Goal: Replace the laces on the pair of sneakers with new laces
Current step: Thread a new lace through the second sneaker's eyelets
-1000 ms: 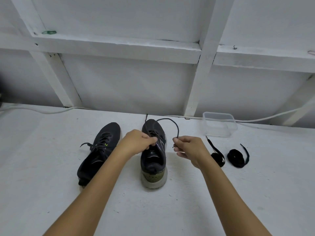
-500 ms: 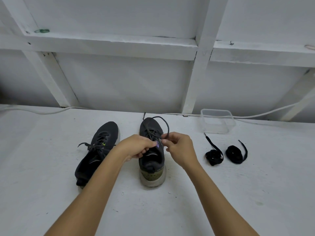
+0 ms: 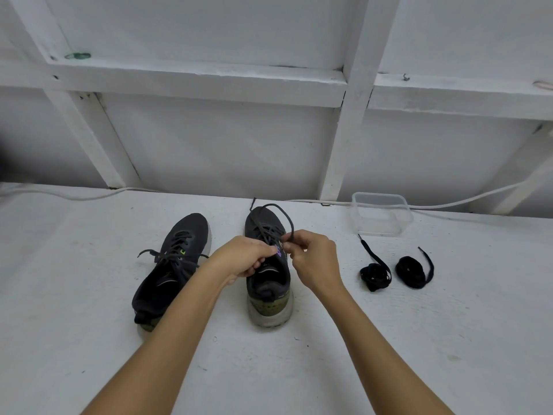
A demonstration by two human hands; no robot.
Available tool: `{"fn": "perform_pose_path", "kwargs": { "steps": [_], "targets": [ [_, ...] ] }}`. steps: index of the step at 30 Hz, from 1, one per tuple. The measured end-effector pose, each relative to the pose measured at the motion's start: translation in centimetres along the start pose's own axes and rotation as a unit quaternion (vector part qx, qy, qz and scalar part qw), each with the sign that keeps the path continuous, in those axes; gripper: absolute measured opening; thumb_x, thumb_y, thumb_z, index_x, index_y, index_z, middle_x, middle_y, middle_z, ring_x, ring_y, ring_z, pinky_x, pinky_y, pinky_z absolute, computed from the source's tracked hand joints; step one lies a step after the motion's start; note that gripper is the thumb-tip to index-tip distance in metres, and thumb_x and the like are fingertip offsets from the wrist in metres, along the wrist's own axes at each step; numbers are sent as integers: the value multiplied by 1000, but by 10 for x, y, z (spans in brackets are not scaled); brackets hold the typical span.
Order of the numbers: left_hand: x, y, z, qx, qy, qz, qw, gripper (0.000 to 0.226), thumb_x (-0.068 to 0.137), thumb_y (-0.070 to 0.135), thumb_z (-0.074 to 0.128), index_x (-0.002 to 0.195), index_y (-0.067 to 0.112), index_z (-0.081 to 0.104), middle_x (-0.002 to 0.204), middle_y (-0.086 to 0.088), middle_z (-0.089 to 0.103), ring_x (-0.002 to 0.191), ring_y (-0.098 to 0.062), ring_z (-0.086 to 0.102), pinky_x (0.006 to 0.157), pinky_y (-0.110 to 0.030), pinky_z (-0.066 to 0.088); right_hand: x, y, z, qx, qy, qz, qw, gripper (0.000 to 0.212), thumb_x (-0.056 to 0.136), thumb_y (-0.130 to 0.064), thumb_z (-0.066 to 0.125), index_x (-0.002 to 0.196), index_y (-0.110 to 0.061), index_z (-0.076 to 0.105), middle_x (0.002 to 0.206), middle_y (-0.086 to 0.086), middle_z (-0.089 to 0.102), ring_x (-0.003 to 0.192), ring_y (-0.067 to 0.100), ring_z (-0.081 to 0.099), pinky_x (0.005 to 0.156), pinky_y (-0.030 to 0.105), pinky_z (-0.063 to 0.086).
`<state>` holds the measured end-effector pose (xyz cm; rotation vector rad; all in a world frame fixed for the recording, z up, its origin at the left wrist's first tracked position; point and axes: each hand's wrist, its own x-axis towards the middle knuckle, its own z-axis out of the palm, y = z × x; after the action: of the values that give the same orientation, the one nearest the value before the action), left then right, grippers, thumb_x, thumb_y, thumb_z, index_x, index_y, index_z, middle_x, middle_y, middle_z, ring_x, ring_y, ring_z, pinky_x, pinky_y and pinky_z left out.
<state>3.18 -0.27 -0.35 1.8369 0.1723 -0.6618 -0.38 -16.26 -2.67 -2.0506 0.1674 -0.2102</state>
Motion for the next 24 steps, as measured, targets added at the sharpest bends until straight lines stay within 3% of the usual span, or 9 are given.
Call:
{"fn": "perform_pose_path", "kwargs": {
  "steps": [8, 14, 17, 21, 24],
  "targets": [
    [2, 0, 6, -15, 6, 7, 1000, 17, 92, 27, 71, 79, 16, 73, 55, 6, 47, 49, -7, 41, 49, -18, 36, 2, 5, -3, 18, 4, 9, 1000, 14, 89, -7, 71, 89, -19, 78, 79, -11, 75, 72, 1, 66, 72, 17, 52],
    [0, -1, 7, -10, 9, 9, 1000, 16, 94, 24, 65, 84, 15, 72, 56, 7, 49, 49, -6, 42, 51, -18, 38, 2, 3, 1, -20, -11, -24, 999, 12, 89, -9, 73, 95, -16, 81, 90, -7, 77, 77, -8, 65, 72, 3, 43],
    [-2, -2, 5, 18, 15, 23, 999, 13, 92, 15, 62, 86, 15, 74, 59, 4, 53, 49, -7, 45, 51, -19, 39, -1, 3, 2, -37, -19, -25, 999, 13, 89, -16, 74, 98, -21, 81, 94, -9, 78, 88, -1, 68, 79, 9, 47],
    [-3, -7, 7, 87, 61, 82, 991, 8, 84, 19, 75, 81, 26, 76, 61, 9, 65, 54, -8, 54, 56, -22, 45, -12, 2, -4, 2, -36, -8, 999, 19, 92, -20, 70, 106, -28, 79, 96, -18, 75, 93, -14, 64, 81, 3, 45],
    [-1, -8, 9, 109, 75, 105, 986, 6, 84, 22, 75, 81, 27, 78, 74, 7, 73, 62, -8, 61, 63, -23, 48, -17, 6, -12, 9, -97, 11, 995, 31, 89, -21, 71, 117, -35, 74, 101, -20, 75, 102, -11, 64, 89, 12, 50]
  ]
}}
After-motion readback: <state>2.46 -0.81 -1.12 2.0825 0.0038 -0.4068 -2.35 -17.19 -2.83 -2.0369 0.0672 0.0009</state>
